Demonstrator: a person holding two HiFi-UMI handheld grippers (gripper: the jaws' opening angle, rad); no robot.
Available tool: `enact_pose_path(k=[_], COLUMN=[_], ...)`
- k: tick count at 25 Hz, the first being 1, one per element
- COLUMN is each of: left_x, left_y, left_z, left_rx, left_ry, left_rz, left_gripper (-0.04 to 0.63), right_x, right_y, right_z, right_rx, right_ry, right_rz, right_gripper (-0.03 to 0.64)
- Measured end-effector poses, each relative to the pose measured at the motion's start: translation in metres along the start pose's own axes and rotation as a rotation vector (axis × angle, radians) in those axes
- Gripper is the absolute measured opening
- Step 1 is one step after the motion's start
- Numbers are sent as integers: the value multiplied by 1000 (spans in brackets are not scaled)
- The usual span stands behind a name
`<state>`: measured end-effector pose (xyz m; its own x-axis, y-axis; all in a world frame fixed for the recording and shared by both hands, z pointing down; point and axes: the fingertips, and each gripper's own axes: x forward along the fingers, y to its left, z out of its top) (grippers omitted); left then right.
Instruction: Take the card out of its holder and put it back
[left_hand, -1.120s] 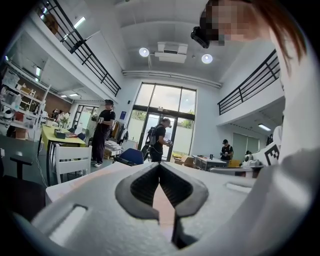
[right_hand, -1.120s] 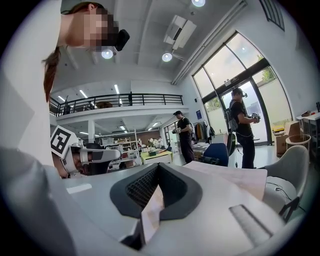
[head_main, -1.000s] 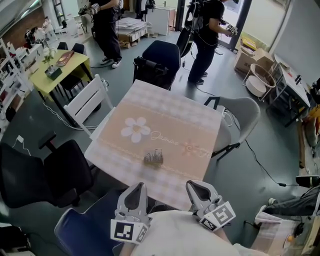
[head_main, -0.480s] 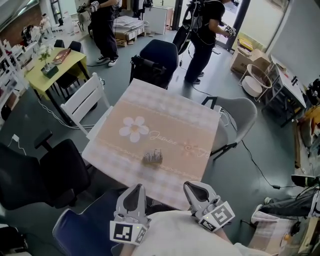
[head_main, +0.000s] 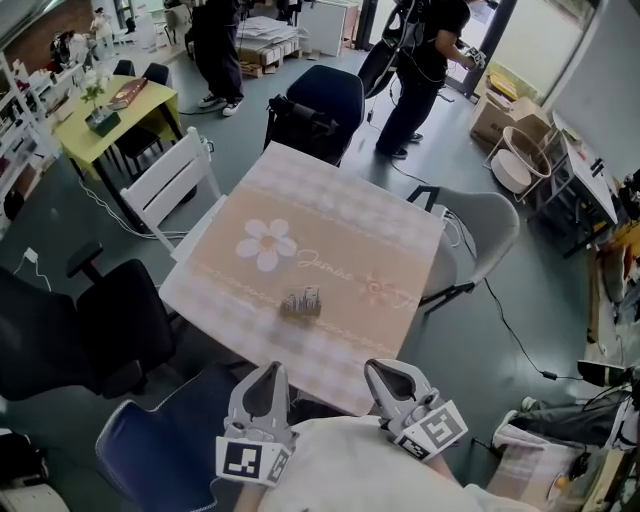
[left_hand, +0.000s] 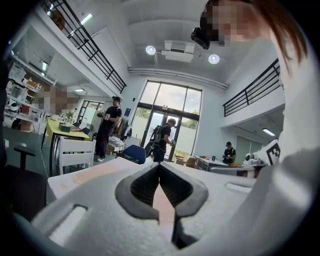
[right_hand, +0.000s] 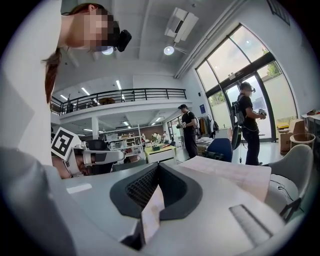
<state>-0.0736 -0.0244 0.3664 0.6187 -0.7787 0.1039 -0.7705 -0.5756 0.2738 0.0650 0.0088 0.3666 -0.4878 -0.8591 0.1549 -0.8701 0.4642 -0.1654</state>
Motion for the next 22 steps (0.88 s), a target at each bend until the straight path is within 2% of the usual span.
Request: enact_pose_path(k=[22], left_x=[4], left_y=[-13], left_z=[8], left_rx=[-5], left_ry=[-18], left_rz=[170], left_gripper=[0], right_x=[15], right_y=[-31], right_z=[11], right_rx=[36], right_ry=[5], right_rz=[148], right_gripper=[-2])
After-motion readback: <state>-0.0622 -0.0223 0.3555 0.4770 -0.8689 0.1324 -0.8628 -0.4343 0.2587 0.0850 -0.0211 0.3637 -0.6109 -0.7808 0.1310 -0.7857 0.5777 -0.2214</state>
